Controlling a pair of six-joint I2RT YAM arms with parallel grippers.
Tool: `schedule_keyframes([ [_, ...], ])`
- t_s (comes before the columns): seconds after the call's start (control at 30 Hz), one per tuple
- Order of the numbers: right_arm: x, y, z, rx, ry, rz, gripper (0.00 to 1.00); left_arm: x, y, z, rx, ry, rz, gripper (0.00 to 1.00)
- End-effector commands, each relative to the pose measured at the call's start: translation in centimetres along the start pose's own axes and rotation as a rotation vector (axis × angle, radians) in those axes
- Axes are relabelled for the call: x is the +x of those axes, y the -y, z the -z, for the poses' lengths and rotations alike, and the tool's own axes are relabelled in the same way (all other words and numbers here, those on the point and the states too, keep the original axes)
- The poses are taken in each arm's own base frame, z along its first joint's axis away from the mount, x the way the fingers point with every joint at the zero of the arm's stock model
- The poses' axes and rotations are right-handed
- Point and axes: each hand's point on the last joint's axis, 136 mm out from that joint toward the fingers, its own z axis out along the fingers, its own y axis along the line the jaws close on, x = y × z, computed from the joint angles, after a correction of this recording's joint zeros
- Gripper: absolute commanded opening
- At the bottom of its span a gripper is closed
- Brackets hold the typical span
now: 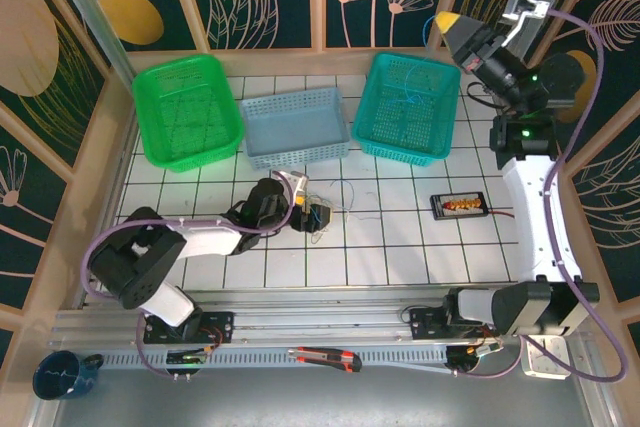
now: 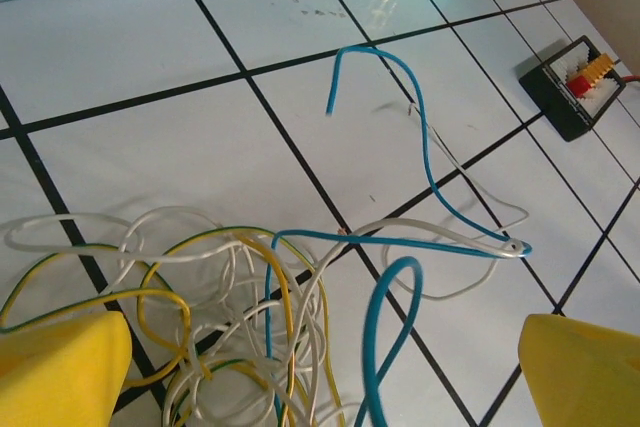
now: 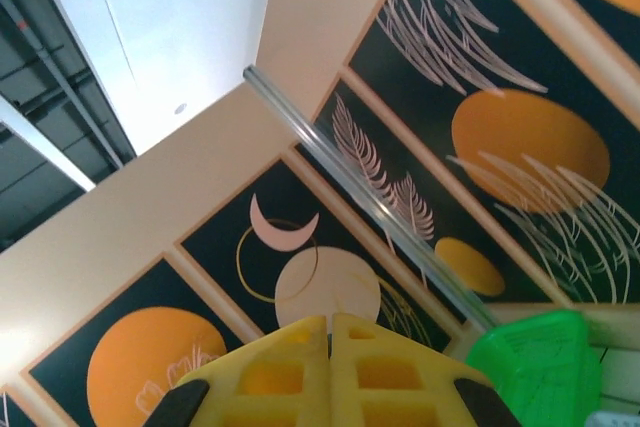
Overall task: Untangle the cables
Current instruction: Straighten the cable.
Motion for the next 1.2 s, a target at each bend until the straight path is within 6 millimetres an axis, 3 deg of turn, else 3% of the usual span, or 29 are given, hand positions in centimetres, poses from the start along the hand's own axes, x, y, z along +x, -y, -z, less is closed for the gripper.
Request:
schedule_keyframes([
  [0.0,1.4,-1.3,-0.1,-0.024,-0.015,0.054,0.0,0.6,-0.1,1.2,-0.011,-0.021,-0.008,0.99],
  [0.33,4.8,-0.4,-1.5,-0.032,-0.071,0.013,0.0,-2.7,2.2,4.2,0.02,0.062,-0.055,0.99],
  [0.7,8.4,-0.6,-3.9,-0.064,-0.141,-0.025,0.0,-9.5,4.4,8.4,0.01,0.307,-0.103,0.99],
  [1.0,10.4,-1.2,-5.2,-0.072,-0.188,-0.034,0.0,-12.2,5.5,8.9,-0.02,0.349,-0.296,0.99],
  [1.17,11.0,-1.2,-5.4,-0.068,-0.196,-0.034,0.0,-10.9,3.6,7.2,-0.116,0.215,-0.293,0.99],
])
